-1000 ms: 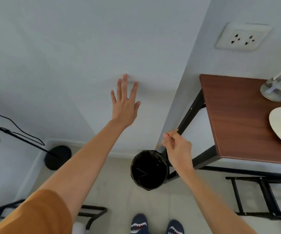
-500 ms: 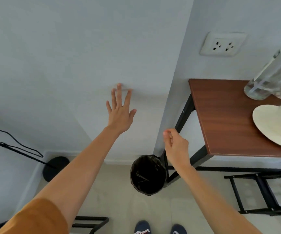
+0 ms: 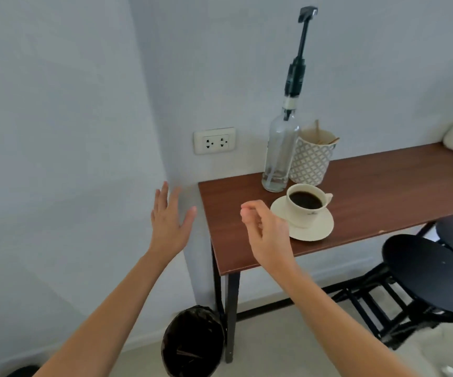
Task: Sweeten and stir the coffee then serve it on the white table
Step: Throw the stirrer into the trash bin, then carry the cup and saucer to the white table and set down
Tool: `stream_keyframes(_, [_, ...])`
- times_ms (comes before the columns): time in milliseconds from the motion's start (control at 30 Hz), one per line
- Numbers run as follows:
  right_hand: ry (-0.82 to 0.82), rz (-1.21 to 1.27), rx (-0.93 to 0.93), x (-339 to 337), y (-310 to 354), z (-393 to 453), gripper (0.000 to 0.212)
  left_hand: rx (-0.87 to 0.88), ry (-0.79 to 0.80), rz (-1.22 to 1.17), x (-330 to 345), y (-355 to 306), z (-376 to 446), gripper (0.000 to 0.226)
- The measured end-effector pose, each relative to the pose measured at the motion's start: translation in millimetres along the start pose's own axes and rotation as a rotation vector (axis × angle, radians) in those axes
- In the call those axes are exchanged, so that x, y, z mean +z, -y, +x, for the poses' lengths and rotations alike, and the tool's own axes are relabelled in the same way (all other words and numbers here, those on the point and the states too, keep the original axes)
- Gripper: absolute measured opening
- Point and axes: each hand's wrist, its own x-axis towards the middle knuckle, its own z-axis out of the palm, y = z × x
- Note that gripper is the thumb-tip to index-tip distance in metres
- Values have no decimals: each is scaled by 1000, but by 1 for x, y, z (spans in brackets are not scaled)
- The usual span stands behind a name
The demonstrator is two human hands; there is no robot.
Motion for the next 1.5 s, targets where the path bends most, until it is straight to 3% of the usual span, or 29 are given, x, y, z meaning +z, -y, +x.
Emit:
stream_keyframes(200, [-71, -70, -26, -85, -87, -26, 16, 3, 168, 90, 93, -81, -21, 54])
stream_keyframes(300, [-86, -136, 67, -117, -134, -29, 23, -89, 263, 166, 131, -111, -29, 53])
stream_keyframes(433, [-53, -273, 182, -134, -177, -11, 12, -184, 288, 223, 160, -133, -31, 52])
stream_keyframes(633, [103, -516, 211, -126, -191, 7, 45, -217, 272, 289, 174, -145, -42, 46])
stream_keyframes(767, [96, -547, 219, -123, -191, 1, 44, -223, 258, 294, 174, -147, -47, 44])
stream_keyframes(933, [-30, -535, 236, -123, -183, -16, 42, -206, 267, 306, 173, -148, -57, 45])
stream_keyframes(1033, [-76, -475, 236, -127, -177, -29, 43, -187, 283, 300, 170, -147, -65, 45])
stream_keyframes(1100, [34, -381, 329, -133, -170, -35, 49, -170, 294, 292, 168, -145, -69, 45])
stream_keyframes(1200, [180, -93, 502, -140, -161, -37, 57, -148, 308, 287, 165, -144, -73, 44])
stream_keyframes(1367, [272, 407, 692, -147, -163, -33, 84, -122, 339, 274, 160, -142, -78, 44])
stream_keyframes(1500, [306, 610, 775, -154, -163, -32, 88, -115, 356, 262, 159, -143, -80, 44])
